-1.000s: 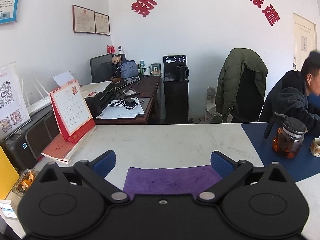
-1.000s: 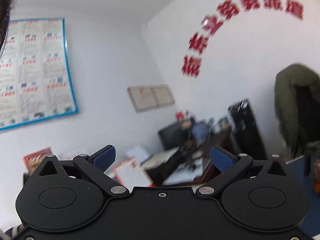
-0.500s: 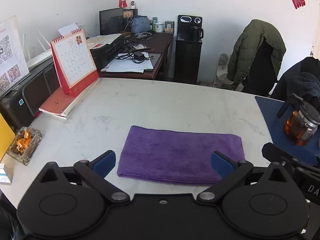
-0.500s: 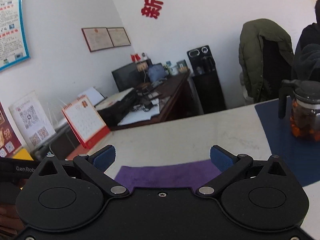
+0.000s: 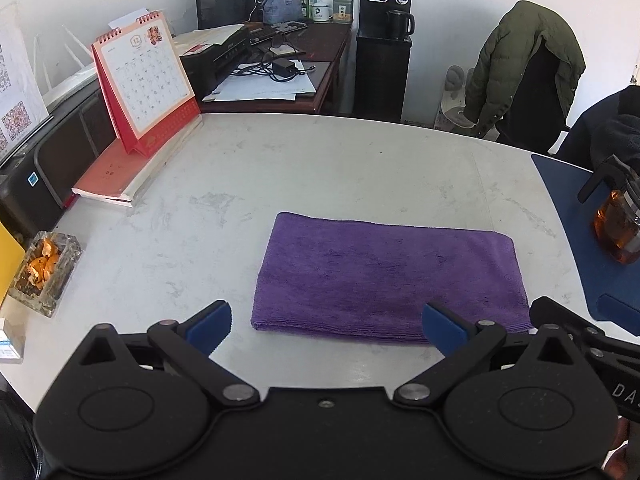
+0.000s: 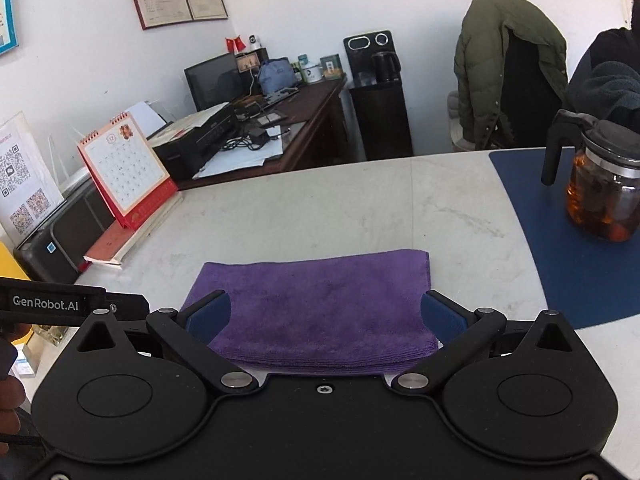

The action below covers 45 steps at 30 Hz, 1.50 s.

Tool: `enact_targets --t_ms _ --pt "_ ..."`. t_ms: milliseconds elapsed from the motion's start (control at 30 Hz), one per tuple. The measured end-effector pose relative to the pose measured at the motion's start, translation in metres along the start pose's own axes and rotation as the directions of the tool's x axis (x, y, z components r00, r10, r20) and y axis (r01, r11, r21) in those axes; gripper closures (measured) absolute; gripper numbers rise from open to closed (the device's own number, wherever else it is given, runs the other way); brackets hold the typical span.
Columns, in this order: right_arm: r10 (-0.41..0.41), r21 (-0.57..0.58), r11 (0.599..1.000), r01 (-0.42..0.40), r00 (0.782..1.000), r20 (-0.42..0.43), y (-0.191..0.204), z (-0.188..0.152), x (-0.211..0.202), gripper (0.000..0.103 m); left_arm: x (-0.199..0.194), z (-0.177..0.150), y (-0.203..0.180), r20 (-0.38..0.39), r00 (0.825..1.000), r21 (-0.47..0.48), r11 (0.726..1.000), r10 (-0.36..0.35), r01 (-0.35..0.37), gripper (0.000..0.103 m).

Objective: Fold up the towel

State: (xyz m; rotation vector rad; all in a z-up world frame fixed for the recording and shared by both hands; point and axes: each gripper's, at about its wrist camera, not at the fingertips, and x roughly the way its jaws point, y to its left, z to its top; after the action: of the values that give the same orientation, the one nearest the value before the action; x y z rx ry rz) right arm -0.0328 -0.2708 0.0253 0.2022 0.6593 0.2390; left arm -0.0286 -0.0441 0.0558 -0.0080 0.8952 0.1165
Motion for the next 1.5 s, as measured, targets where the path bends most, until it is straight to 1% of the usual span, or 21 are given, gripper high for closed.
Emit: enact_targets --t_ms 67,333,400,567,700,833,1000,1233,1433,1500 --pt "-0.008 -0.007 1.000 0.008 1.000 0.007 0.004 0.002 0.002 0.000 0.003 0.001 0.002 -0.007 1.000 0.001 1.000 -0.005 0.005 0.001" --pt "-0.058 -0.048 0.997 0.062 0.995 0.077 0.018 0.018 0.014 0.000 0.013 0.005 0.009 -0.024 1.000 0.015 1.000 -0.018 0.019 0.001" --pt "-0.061 -0.066 0.996 0.067 0.995 0.080 0.022 0.021 0.022 0.000 0.016 0.005 0.011 -0.031 0.999 0.018 1.000 -0.024 0.025 0.001" --pt "-0.045 -0.129 0.990 0.048 0.999 0.029 0.035 0.015 0.035 0.000 0.025 0.006 0.016 -0.051 0.998 0.030 0.999 -0.026 0.027 0.001" --pt "-0.048 -0.132 0.990 0.047 0.999 0.000 0.042 0.007 0.041 0.000 0.032 0.007 0.022 -0.063 0.997 0.031 0.999 -0.039 0.041 0.001" --pt "-0.057 -0.120 0.991 0.056 0.998 -0.006 0.048 0.003 0.042 0.000 0.040 0.005 0.027 -0.071 0.996 0.042 0.998 -0.048 0.051 0.001" --pt "-0.108 -0.087 0.991 0.105 0.994 -0.033 0.049 -0.002 0.047 0.000 0.050 0.004 0.033 -0.083 0.994 0.052 0.996 -0.064 0.069 0.001" --pt "-0.180 -0.053 0.983 0.176 0.979 -0.096 0.043 -0.003 0.059 0.000 0.067 0.004 0.040 -0.105 0.989 0.048 0.993 -0.101 0.107 0.001" --pt "-0.219 -0.075 0.975 0.210 0.965 -0.143 0.040 -0.003 0.074 0.000 0.084 0.005 0.038 -0.151 0.976 0.035 0.986 -0.154 0.160 0.001" --pt "-0.255 -0.101 0.965 0.242 0.955 -0.150 0.037 -0.004 0.076 0.000 0.087 0.007 0.035 -0.153 0.972 0.039 0.982 -0.178 0.186 0.001"
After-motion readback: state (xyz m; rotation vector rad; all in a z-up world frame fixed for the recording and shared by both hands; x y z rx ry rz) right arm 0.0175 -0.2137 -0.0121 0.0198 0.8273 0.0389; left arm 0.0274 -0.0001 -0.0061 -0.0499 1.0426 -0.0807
